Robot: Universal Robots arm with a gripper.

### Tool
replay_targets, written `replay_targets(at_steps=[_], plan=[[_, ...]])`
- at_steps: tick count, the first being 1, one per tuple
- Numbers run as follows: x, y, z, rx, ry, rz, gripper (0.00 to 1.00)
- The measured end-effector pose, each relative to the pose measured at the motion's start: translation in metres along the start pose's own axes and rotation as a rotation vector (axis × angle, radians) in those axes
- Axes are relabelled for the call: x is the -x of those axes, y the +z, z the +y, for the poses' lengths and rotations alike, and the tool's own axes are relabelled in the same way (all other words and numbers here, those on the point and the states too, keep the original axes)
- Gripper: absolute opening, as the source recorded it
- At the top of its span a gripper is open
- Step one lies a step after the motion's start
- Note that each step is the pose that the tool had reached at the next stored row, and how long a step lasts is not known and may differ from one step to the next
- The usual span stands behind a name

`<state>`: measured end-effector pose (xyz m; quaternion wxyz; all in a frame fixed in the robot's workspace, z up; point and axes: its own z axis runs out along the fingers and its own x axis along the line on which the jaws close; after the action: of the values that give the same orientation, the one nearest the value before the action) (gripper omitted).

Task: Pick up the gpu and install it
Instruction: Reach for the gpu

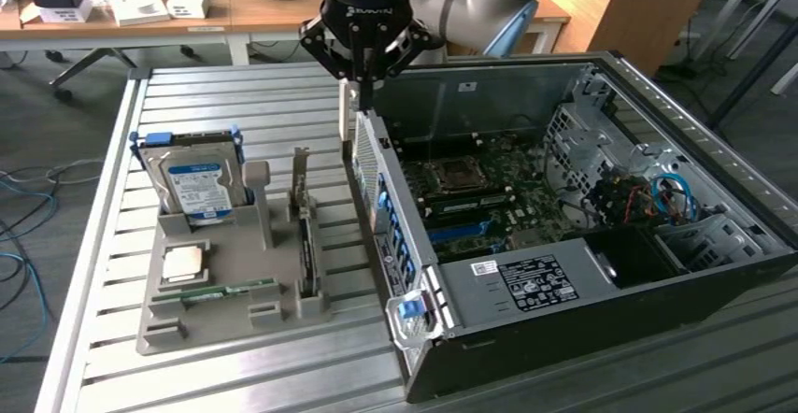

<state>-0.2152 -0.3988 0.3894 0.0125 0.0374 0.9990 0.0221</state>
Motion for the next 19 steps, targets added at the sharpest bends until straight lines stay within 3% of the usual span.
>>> replay_targets(at_steps=[19], plan=[[-0.031, 0.0008, -0.0024, 0.0000, 0.000, 0.0000, 0.11]])
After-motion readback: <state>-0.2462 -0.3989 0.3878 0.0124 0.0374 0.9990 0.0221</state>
